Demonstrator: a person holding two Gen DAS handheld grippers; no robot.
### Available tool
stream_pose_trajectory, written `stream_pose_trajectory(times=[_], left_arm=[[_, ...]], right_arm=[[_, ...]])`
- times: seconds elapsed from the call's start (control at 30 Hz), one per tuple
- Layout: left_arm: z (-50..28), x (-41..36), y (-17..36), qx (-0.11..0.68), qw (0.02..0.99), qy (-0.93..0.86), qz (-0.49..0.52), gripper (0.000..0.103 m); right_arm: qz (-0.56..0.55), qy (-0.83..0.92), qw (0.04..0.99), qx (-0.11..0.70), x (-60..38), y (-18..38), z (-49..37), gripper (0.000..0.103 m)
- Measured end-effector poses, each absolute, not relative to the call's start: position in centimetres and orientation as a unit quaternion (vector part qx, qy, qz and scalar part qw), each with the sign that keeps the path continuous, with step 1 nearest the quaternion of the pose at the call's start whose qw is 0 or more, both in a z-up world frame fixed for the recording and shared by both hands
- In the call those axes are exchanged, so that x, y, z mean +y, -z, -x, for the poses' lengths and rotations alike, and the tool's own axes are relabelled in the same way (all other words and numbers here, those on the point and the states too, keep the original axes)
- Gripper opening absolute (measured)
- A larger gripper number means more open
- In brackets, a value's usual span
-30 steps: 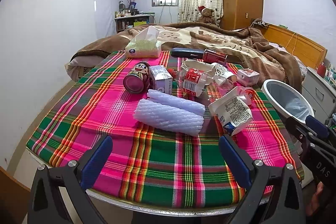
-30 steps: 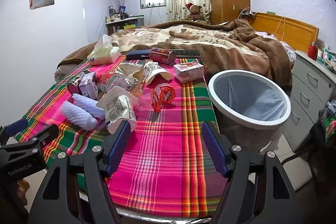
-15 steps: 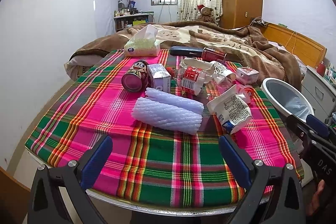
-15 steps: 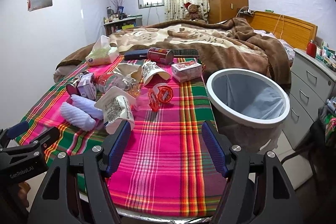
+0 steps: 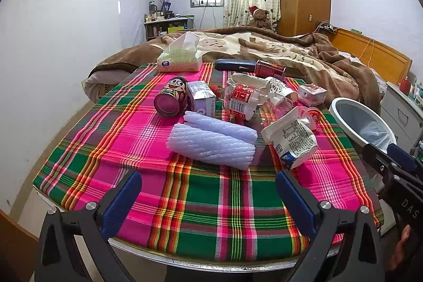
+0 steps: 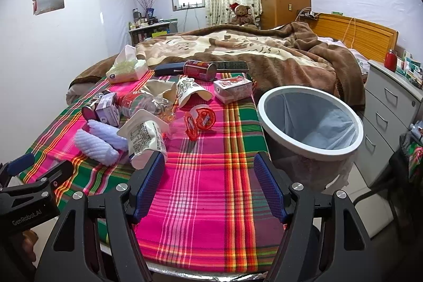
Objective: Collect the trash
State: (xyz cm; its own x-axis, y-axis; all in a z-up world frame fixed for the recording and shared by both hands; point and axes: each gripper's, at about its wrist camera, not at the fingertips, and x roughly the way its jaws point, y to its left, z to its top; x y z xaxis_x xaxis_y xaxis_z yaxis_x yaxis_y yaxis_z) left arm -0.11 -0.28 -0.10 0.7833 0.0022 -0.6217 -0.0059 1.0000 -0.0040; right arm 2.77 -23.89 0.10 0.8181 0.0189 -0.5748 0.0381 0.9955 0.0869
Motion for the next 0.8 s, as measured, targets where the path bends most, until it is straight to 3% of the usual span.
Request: stream_pose_trajectory(times=[0.8], left_arm=[[0.05, -0.02, -0.02, 0.33, 0.944, -0.004, 0.003, 0.102]], right_arm=[[-0.047, 0.006, 0.952, 0.302, -24.04, -0.14, -2.75, 0.071]])
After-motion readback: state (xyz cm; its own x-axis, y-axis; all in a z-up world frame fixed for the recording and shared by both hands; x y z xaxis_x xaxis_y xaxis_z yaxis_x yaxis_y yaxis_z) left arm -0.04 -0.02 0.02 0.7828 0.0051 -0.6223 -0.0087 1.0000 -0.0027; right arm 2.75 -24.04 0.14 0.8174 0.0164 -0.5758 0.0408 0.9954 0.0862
